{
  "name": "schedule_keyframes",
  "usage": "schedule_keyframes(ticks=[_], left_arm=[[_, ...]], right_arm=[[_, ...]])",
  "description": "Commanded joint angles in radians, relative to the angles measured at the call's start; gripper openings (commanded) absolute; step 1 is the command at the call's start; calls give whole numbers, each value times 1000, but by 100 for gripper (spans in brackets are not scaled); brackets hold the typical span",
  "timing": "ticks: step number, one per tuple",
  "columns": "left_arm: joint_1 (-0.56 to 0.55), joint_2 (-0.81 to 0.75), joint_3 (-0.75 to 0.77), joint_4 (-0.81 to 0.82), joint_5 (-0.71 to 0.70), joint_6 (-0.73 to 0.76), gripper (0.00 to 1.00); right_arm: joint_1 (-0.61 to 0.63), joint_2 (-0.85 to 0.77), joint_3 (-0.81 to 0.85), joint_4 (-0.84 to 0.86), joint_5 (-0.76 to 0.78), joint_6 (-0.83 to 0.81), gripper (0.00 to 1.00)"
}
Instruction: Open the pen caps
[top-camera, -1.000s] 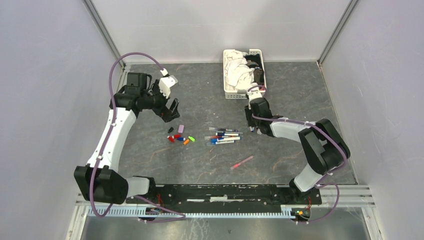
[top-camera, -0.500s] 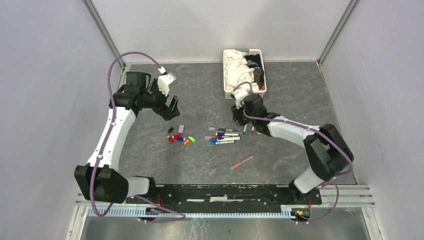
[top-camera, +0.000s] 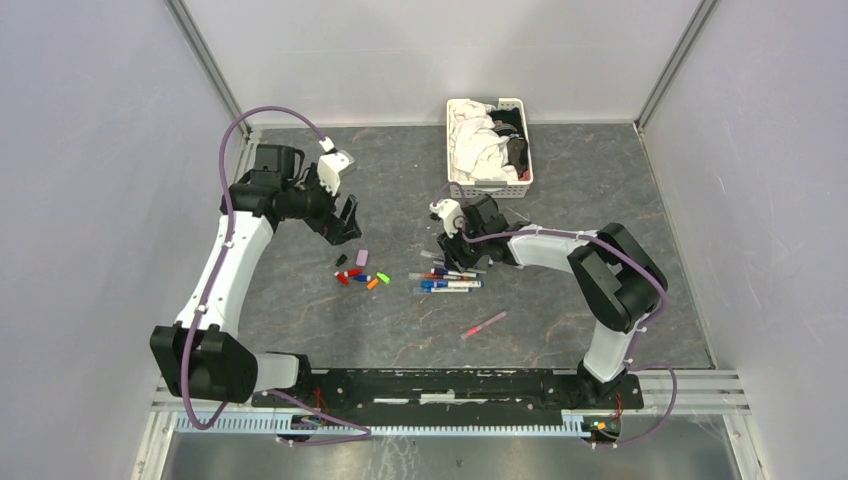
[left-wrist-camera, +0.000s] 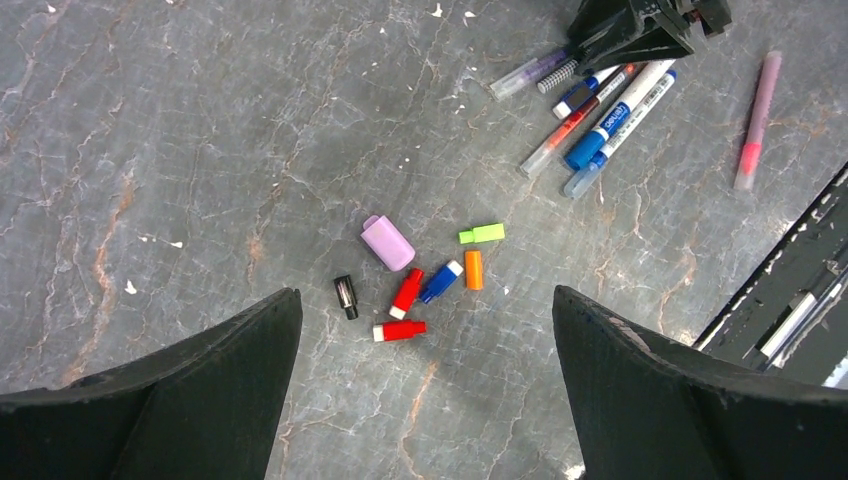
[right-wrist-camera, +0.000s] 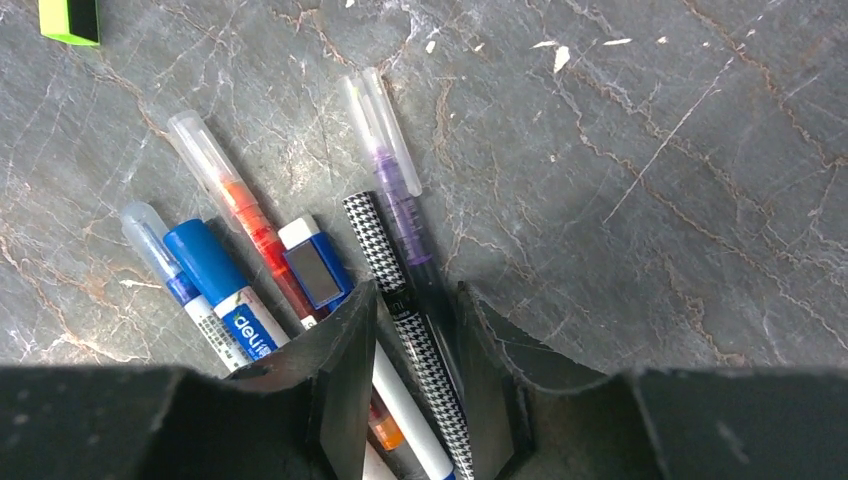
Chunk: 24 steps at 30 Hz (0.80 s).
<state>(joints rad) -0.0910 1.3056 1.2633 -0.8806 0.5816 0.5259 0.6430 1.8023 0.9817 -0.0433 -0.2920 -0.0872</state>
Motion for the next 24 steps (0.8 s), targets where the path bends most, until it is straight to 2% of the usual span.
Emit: schedule_keyframes(ticks=[1, 8, 13, 20, 24], left_arm=[[5, -3, 25, -19, 42, 23, 100], [5, -3, 18, -26, 73, 31, 100], [5, -2, 22, -41, 82, 44, 100], [5, 3, 22, -42, 89, 49, 100], [5, 8, 23, -44, 91, 52, 100]], right_arm=[[-7, 11, -2, 0, 0, -14, 40], [-27, 1, 4, 25, -63, 23, 36], [-59, -24, 37, 27, -160, 45, 42], [-74, 1, 53, 6, -137, 40, 28], [-71, 9, 30, 5, -115, 27, 26]])
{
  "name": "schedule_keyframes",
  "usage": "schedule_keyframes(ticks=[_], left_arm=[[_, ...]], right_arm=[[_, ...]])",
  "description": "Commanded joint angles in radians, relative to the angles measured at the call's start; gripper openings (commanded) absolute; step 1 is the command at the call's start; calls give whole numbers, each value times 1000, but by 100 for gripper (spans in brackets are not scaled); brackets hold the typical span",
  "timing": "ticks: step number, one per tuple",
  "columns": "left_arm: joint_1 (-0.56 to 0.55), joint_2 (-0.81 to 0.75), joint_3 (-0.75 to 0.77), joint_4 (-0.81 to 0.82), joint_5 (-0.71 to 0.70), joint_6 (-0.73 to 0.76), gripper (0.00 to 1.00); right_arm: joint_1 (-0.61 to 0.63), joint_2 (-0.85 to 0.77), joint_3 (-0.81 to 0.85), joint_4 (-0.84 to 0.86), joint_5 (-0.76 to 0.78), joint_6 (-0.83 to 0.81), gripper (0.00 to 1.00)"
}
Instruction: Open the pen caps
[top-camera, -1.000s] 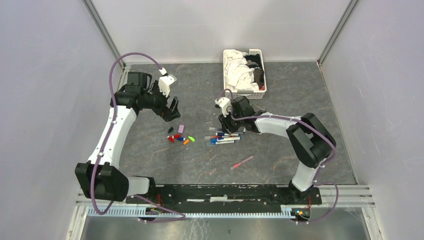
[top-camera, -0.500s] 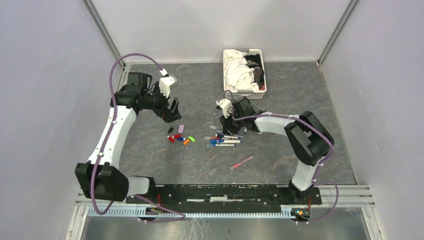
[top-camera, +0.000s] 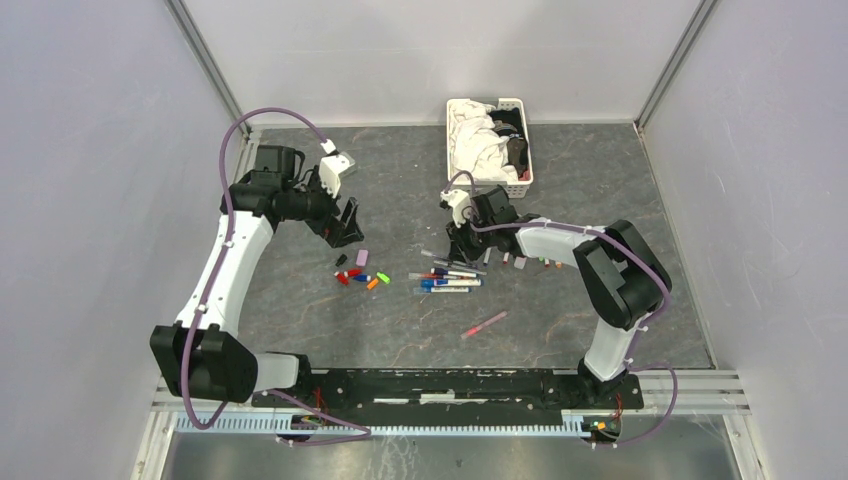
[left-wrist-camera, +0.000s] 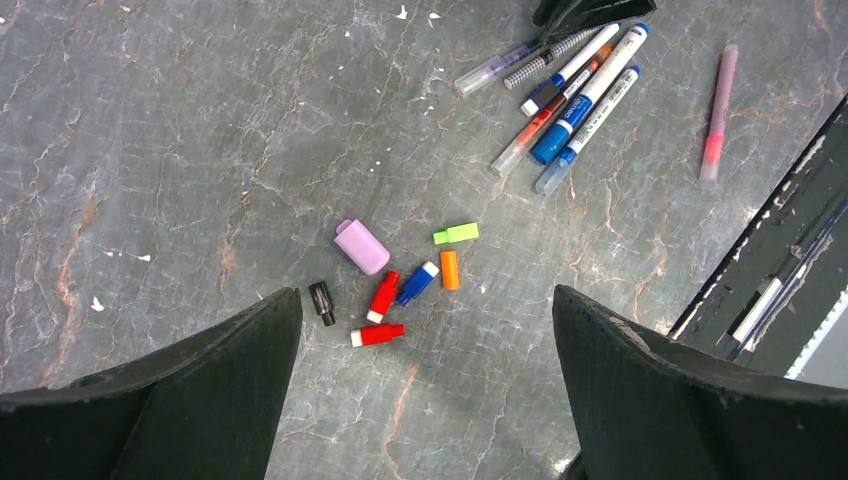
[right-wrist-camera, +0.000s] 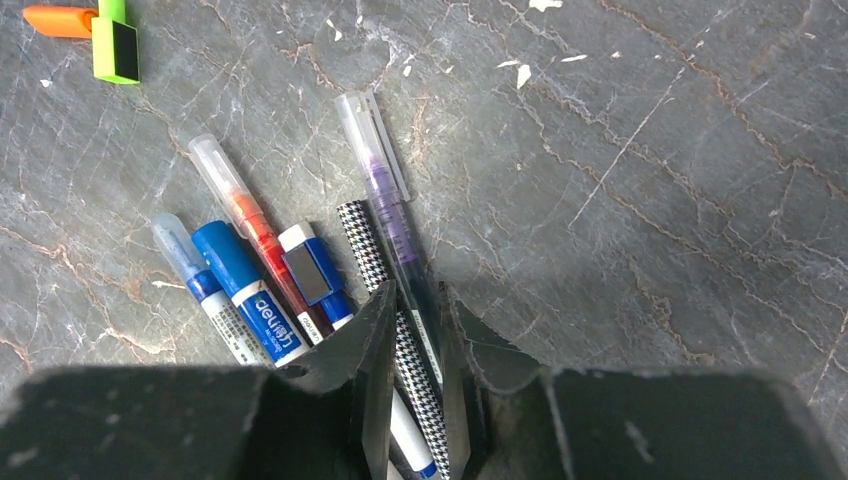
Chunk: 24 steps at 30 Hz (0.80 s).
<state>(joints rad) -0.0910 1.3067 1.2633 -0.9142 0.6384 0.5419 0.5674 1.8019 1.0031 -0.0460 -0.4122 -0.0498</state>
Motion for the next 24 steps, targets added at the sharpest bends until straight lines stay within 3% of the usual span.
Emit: schedule_keyframes(ticks=[1, 14, 17, 22, 24], left_arm=[[5, 9, 22, -11, 36, 35, 100], [5, 23, 33, -21, 50, 38, 100], [5, 26, 29, -26, 53, 42, 100], [5, 27, 10, -36, 70, 58, 100], [5, 28, 2, -41, 79, 66, 100]], right_arm=[[7, 11, 6, 3, 13, -16, 26], [37, 36, -40, -2, 154, -45, 25], [42, 30, -66, 27, 217, -44, 19], [42, 5, -93, 85, 214, -42, 0], [42, -17, -91, 101, 195, -36, 0]])
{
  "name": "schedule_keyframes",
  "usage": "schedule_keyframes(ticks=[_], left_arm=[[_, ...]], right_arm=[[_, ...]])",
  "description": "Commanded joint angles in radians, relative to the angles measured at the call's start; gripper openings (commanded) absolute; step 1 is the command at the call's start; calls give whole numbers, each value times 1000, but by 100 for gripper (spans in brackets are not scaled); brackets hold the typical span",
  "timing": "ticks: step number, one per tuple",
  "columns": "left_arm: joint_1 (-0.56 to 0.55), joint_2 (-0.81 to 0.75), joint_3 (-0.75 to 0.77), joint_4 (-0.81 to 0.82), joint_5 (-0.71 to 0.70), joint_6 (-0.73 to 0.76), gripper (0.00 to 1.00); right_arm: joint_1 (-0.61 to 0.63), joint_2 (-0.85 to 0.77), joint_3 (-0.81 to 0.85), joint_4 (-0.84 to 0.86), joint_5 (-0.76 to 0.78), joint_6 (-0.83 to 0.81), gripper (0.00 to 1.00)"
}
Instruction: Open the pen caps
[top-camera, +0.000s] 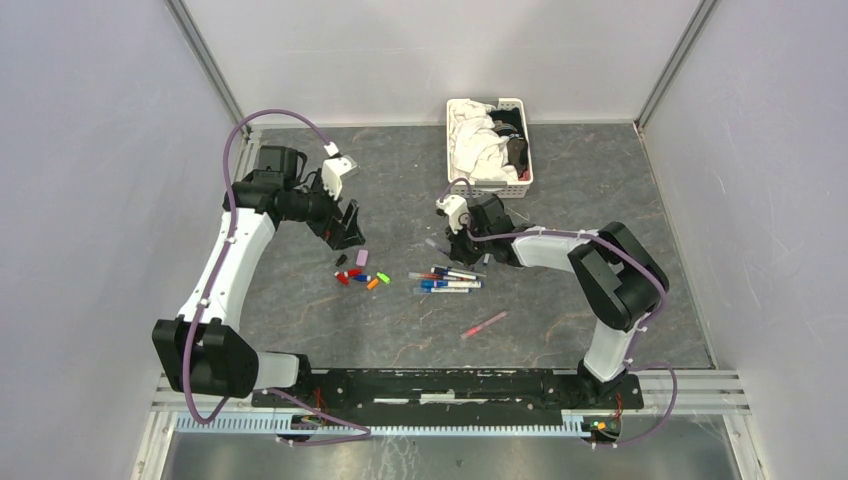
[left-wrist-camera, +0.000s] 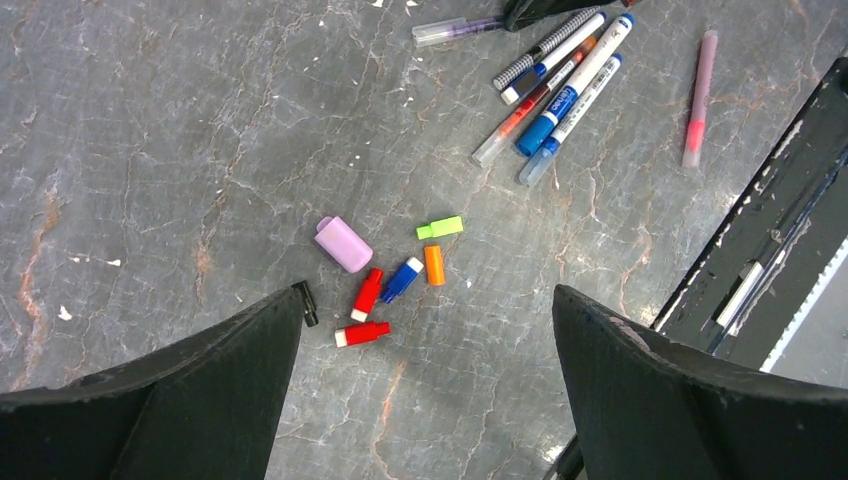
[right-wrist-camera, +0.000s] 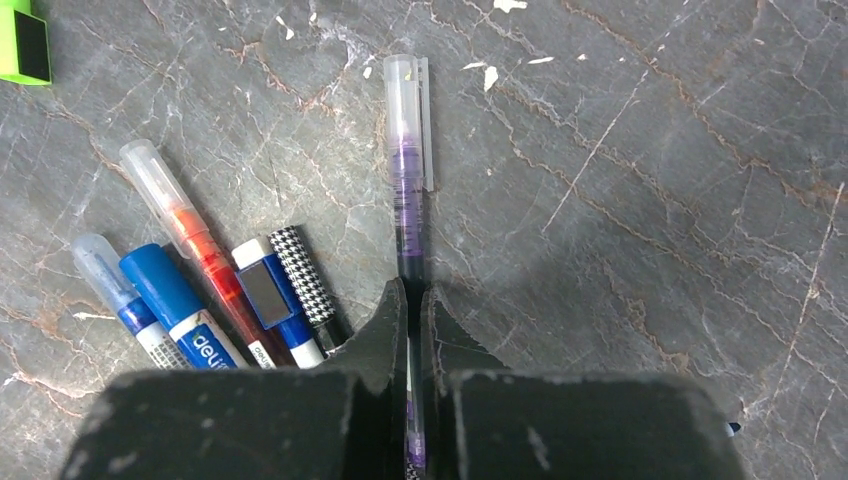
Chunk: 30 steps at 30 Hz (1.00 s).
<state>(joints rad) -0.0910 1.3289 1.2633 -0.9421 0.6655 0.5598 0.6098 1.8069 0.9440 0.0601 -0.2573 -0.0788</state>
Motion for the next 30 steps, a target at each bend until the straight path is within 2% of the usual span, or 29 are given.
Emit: schedule_keyframes(ticks=[1, 9, 15, 19, 24, 30], left_arm=[[5, 8, -1, -18, 58, 53, 100], [5, -8, -28, -65, 167, 137, 100], [-4, -8, -67, -139, 276, 301, 100], [-38, 26, -76, -148, 282, 332, 100], [-87, 66, -63, -170, 308, 351, 98], [-144, 102, -58, -213, 323, 386, 84]], right_arm=[[-1, -36, -28, 3, 23, -3, 0], [0, -159, 45, 12, -160, 46, 0], [7, -182, 105, -16, -493, 111, 0], [35, -192, 122, -37, -652, 121, 0], [71, -160, 181, -144, -734, 73, 0], [97, -122, 236, -186, -767, 46, 0]])
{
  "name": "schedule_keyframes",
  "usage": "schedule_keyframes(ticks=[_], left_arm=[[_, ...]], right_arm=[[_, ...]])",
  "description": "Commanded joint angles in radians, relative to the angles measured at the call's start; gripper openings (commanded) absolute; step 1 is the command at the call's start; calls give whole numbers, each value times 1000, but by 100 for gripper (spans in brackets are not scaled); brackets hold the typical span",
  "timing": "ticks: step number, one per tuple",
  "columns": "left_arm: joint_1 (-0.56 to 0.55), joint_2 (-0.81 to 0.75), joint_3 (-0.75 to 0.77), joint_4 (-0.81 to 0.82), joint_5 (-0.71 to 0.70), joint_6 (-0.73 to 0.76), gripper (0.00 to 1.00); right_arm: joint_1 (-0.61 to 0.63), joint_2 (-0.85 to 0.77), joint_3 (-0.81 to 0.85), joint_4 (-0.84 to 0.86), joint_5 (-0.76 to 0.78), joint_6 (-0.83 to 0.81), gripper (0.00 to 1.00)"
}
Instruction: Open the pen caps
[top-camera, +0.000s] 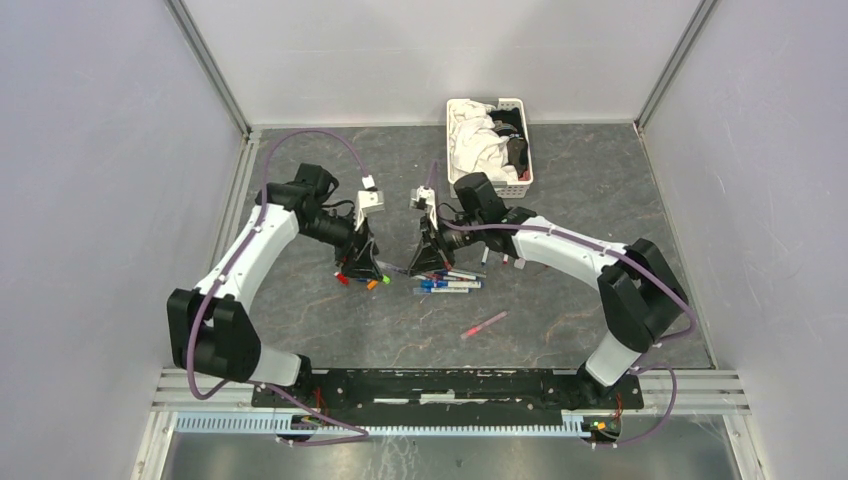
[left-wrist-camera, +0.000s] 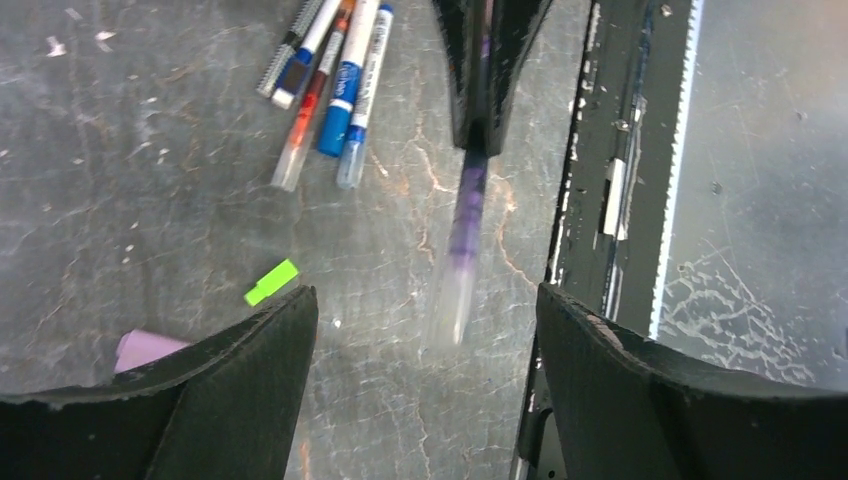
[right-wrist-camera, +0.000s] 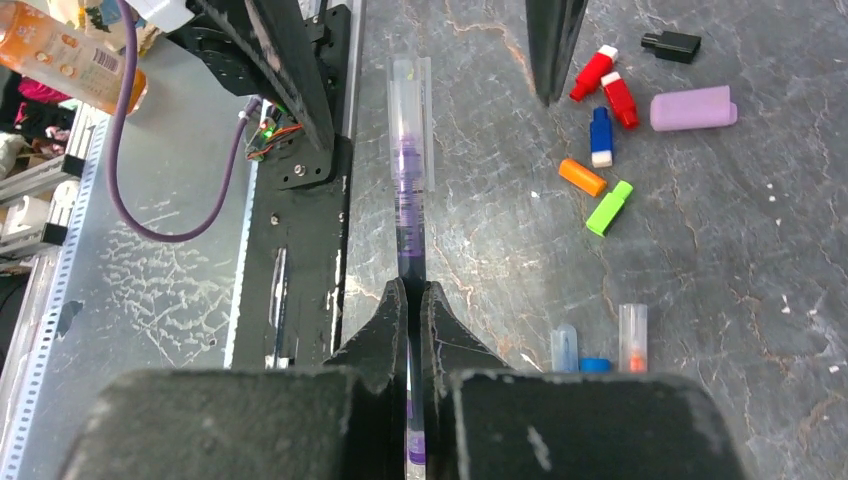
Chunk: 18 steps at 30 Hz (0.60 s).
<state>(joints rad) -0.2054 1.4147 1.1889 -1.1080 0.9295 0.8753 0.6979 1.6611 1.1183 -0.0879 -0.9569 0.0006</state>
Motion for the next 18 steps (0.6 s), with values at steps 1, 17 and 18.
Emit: schedule_keyframes(ticks=[1, 17, 18], left_arm=[[-34, 23, 18, -58, 61, 80, 81], [-57, 101, 83, -203, 111, 192, 2], [-57, 100, 85, -207, 112, 196, 2]], right_arm=[[12, 29, 69, -39, -68, -32, 0], [38, 76, 45, 127, -103, 131, 30], [41, 80, 35, 143, -106, 145, 32]])
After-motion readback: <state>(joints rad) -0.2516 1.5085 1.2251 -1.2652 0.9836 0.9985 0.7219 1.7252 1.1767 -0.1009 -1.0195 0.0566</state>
